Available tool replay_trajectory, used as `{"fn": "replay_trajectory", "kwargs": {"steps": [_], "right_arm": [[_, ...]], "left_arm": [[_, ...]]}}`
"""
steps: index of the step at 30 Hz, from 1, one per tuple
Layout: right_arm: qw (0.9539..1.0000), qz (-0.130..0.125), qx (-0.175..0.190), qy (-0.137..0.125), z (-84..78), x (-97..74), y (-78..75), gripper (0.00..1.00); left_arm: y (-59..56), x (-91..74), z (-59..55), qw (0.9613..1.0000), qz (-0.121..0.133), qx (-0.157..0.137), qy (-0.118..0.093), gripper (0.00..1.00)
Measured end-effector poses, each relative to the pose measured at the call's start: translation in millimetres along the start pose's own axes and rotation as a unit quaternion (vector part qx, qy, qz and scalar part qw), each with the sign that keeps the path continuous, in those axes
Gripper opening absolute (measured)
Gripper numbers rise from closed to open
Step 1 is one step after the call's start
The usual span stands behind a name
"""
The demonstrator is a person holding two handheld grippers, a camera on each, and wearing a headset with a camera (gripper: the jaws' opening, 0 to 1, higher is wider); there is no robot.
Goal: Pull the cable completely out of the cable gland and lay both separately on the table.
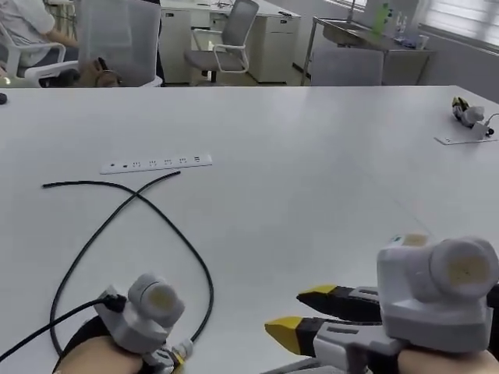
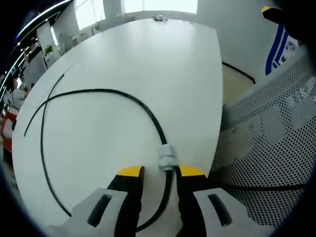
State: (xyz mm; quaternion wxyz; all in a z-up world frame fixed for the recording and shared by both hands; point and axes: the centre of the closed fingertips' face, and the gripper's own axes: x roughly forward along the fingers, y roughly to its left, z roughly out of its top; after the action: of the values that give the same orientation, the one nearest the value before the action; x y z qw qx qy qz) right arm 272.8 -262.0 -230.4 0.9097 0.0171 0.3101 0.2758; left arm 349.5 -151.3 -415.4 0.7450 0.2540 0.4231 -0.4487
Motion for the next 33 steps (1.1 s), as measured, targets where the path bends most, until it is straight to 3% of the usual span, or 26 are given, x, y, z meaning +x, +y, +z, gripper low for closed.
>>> {"fn": "replay_trajectory", "kwargs": {"steps": [7,11,15,18,21,24,31,33], "right_arm": [[1.0000,-0.002,-0.002,0.002,-0.7,-0.3,-1.5,0.38],[1.0000,-0.006,0.001,-0.001,-0.4,-2.3,-4.5,0.38],[1.0000,-0.006,0.000,0.002,-2.4,-3.2,-6.0,0.37],[1.0000,-0.004,0.001,0.003,-2.8,-2.4,-5.9,0.37],[1.0000,0.002,-0.005,0.006,-0.9,1.1,-3.1,0.37],[0.9998,0.014,-0.015,0.006,3.9,5.6,1.7,0.36],[0.9984,0.042,-0.037,0.010,12.7,18.9,12.6,0.34],[0.9973,0.053,-0.049,0.016,14.1,24.9,18.1,0.34]], "left_arm": [[-1.6,-0.1,1.3,0.9998,-0.005,0.020,-0.001,0.17],[0.0,-2.3,0.6,0.9995,-0.013,0.027,0.001,0.17],[3.9,-10.0,2.2,0.9995,-0.025,0.015,-0.009,0.17],[8.7,-21.8,8.2,0.9991,-0.028,0.024,-0.023,0.17],[14.5,-34.9,10.9,0.9987,-0.027,0.035,-0.023,0.17],[19.0,-50.2,16.4,0.9978,-0.026,0.044,-0.042,0.17],[27.7,-87.3,13.7,0.9962,-0.008,0.068,-0.054,0.17],[23.5,-97.5,12.5,0.9945,-0.020,0.082,-0.062,0.15]]}}
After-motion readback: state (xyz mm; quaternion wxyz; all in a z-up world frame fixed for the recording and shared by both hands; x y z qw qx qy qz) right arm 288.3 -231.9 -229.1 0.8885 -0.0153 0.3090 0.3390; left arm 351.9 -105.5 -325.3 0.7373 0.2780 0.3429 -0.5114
